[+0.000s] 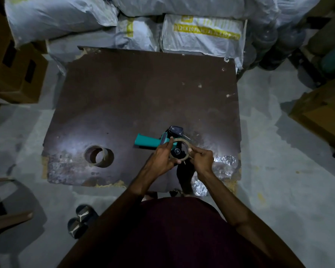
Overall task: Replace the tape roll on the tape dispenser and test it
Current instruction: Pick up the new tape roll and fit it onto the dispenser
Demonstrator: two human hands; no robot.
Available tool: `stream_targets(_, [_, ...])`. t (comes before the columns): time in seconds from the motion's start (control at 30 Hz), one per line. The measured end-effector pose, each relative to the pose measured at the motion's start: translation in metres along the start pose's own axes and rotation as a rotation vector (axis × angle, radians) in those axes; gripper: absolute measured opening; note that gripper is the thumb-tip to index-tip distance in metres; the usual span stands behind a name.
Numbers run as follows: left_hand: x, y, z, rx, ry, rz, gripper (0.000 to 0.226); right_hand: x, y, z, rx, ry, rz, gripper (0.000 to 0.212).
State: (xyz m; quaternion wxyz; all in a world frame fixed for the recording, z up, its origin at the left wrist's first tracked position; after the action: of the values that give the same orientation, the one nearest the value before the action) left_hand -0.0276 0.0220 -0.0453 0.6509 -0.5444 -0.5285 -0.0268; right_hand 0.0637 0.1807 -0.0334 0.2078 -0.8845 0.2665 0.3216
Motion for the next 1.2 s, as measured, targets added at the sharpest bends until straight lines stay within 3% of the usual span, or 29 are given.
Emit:
stream_targets(0.3, [0.006,-0.004,0.003,-0.039,0.037,0.065,0.109,0.004,0.001,0.01,-0.022,0.012,-0.027,0.022])
stream_targets(0.57, [0.013,-0.011,0.015,-0.088,-0.034,0.036,0.104,0.0,0.0,0.016,0.009,0.071,0.015,0.016])
stream_targets(0.87, [0.008,-0.005,0.001,-0.019,-0.09,0.033,0.115,0.015,0.003,0.01,-0.082,0.143,0.176,0.027])
stream_targets(1.2, [0.011,-0.003,-0.005,0.006,-0.081,0.067,0.111,0.016,0.007,0.011,-0.051,0.084,0.116,0.024])
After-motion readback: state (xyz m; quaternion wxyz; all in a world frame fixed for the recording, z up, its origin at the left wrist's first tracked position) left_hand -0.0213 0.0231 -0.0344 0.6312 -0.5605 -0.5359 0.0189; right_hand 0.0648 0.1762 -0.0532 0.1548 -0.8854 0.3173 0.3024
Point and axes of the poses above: each hand's wrist, its own z-axis towards the middle knuckle, its own y-axis out of the palm, x = y × z, the point moved 5 cm from there along z, towards the middle knuckle, and after that the axes turned 14 degrees about y, right-handed, at the moved point
